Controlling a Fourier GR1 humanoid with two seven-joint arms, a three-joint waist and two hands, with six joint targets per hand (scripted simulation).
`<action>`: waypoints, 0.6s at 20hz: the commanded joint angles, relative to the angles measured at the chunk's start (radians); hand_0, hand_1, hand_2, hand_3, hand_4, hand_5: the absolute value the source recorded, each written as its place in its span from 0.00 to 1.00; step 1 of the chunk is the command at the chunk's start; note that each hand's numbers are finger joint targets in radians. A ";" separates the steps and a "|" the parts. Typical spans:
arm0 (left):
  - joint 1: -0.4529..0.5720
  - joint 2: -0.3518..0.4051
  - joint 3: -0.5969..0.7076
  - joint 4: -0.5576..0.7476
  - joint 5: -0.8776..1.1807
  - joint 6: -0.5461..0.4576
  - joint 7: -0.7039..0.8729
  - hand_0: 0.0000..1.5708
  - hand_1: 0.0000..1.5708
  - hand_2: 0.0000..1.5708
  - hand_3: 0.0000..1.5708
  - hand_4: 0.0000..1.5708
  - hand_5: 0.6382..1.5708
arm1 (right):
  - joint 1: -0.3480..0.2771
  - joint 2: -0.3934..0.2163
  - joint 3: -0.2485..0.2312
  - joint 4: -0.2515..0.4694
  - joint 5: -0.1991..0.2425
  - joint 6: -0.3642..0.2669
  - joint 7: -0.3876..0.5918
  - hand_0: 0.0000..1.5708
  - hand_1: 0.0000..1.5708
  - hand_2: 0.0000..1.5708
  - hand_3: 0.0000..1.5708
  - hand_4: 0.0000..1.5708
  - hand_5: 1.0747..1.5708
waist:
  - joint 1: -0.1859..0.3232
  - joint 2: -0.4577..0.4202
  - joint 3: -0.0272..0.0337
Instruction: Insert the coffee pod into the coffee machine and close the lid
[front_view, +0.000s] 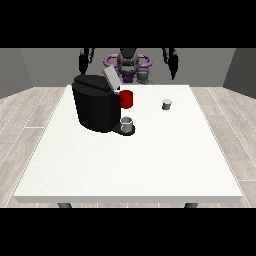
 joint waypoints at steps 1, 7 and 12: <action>0.011 0.001 -0.007 0.012 0.029 -0.051 -0.026 0.00 0.00 0.00 0.00 0.42 1.00 | -0.012 -0.017 -0.013 0.003 -0.003 0.011 0.023 0.00 0.00 0.00 0.00 0.21 1.00 | 0.003 -0.010 0.0278; 0.050 0.106 0.000 0.026 0.044 -0.208 -0.131 0.00 0.00 0.00 0.00 0.42 1.00 | 0.018 0.033 -0.086 0.013 -0.105 0.011 -0.093 0.00 0.00 0.00 0.00 0.21 1.00 | -0.015 -0.019 0.0281; -0.029 0.181 0.025 0.074 -0.043 -0.194 -0.068 0.00 0.00 0.00 0.00 0.29 1.00 | 0.015 0.017 -0.093 0.037 -0.132 0.063 -0.142 0.00 0.00 0.00 0.00 0.22 1.00 | -0.047 0.029 0.0285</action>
